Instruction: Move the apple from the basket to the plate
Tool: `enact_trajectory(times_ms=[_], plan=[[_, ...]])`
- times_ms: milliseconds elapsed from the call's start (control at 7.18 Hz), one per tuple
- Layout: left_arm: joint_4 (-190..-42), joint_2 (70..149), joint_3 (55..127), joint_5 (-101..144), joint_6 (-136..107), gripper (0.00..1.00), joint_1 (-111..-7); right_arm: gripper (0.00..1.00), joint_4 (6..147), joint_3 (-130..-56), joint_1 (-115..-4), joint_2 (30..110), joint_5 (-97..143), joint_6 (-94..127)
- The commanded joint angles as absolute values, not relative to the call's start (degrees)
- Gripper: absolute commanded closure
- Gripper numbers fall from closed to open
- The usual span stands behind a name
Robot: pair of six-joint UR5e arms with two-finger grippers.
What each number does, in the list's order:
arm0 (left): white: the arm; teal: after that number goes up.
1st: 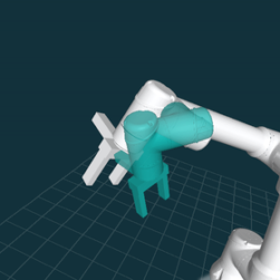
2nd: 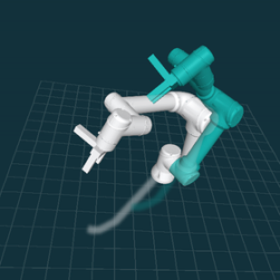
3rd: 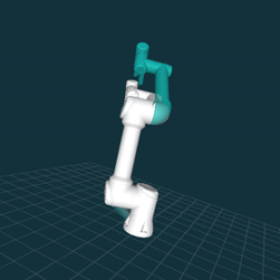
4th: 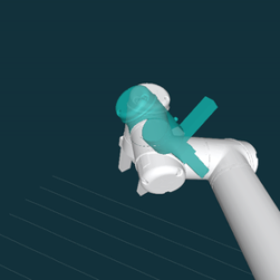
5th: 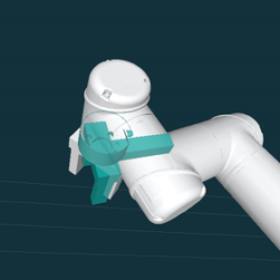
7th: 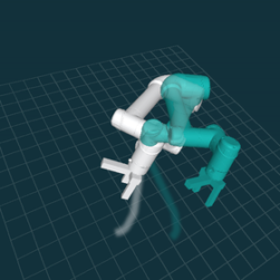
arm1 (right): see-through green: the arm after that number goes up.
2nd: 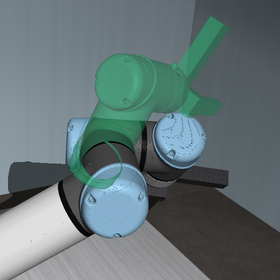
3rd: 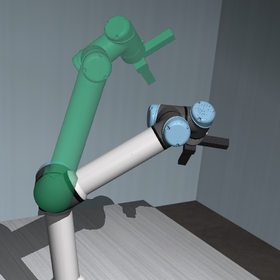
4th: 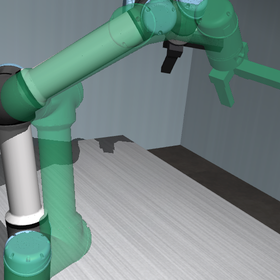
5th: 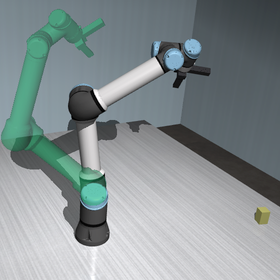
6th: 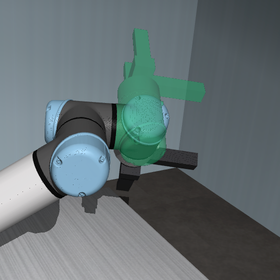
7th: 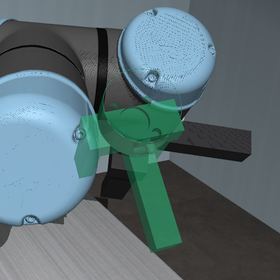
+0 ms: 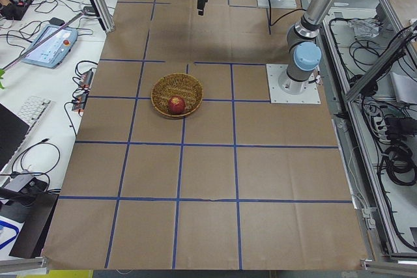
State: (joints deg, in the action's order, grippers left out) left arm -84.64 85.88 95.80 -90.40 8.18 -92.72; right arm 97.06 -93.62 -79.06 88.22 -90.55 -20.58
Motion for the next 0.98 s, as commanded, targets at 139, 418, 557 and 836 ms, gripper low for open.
enact_trajectory(times_ms=[139,418,557,836], plan=[[-84.6,86.2,95.8,-90.4,8.2,0.01,-92.7,0.0,94.2,-93.1,-87.5,90.2,-90.4,-3.6],[-84.6,86.0,95.8,-90.4,8.2,0.01,-92.7,0.0,92.9,-93.1,-87.6,90.5,-90.4,-1.1],[-84.6,86.0,95.7,-90.4,8.2,0.01,-92.7,0.0,92.9,-93.1,-87.6,90.5,-90.4,-1.0],[-84.7,85.8,95.8,-90.4,8.2,0.01,-92.8,0.0,92.9,-93.1,-87.6,90.5,-90.4,-1.0]])
